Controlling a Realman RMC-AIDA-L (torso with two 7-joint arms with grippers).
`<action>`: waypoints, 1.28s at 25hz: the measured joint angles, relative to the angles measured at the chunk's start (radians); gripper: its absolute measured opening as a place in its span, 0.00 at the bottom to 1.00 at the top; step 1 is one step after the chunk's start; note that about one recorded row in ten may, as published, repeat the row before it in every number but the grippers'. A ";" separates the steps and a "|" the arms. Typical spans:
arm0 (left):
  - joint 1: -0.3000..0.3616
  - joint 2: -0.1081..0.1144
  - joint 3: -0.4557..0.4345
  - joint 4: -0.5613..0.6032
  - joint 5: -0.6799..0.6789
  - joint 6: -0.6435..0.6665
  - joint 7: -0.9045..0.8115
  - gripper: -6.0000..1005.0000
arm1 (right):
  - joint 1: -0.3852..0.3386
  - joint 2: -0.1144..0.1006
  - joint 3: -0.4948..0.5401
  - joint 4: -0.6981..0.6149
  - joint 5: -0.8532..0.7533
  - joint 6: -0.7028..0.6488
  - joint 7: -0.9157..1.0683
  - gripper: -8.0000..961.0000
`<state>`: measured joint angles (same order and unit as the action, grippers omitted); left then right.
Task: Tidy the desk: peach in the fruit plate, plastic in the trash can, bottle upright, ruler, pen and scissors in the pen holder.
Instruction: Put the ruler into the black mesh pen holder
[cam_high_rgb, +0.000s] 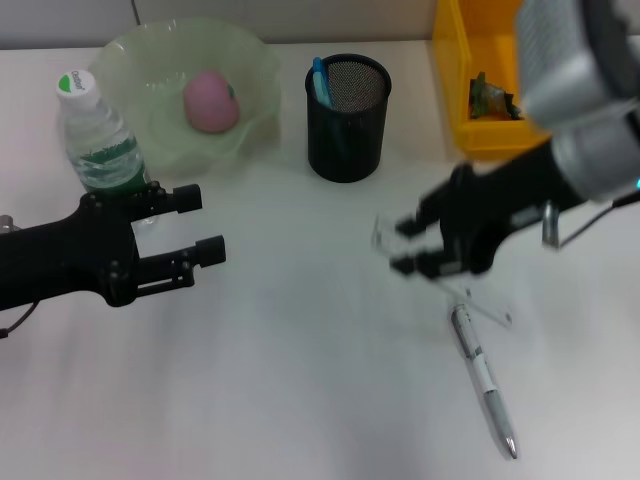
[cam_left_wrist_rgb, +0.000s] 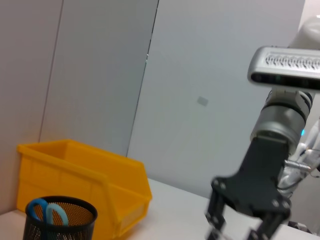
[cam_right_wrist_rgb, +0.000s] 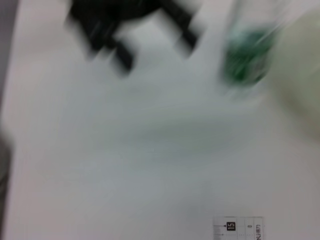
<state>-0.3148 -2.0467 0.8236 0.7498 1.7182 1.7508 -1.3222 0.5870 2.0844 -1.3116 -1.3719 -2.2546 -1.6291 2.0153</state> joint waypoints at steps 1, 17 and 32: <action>-0.002 -0.001 -0.006 -0.001 0.000 0.001 0.000 0.72 | -0.011 0.001 0.028 -0.006 0.028 0.024 -0.003 0.40; -0.023 -0.021 -0.014 -0.030 -0.011 -0.007 0.033 0.72 | -0.009 0.000 0.000 0.241 0.641 0.747 -0.282 0.40; -0.038 -0.020 -0.014 -0.058 -0.037 -0.008 0.053 0.72 | 0.123 0.003 -0.027 0.626 1.012 0.832 -0.704 0.42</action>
<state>-0.3529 -2.0672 0.8101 0.6920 1.6812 1.7424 -1.2693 0.7098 2.0872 -1.3390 -0.7463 -1.2426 -0.7975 1.3114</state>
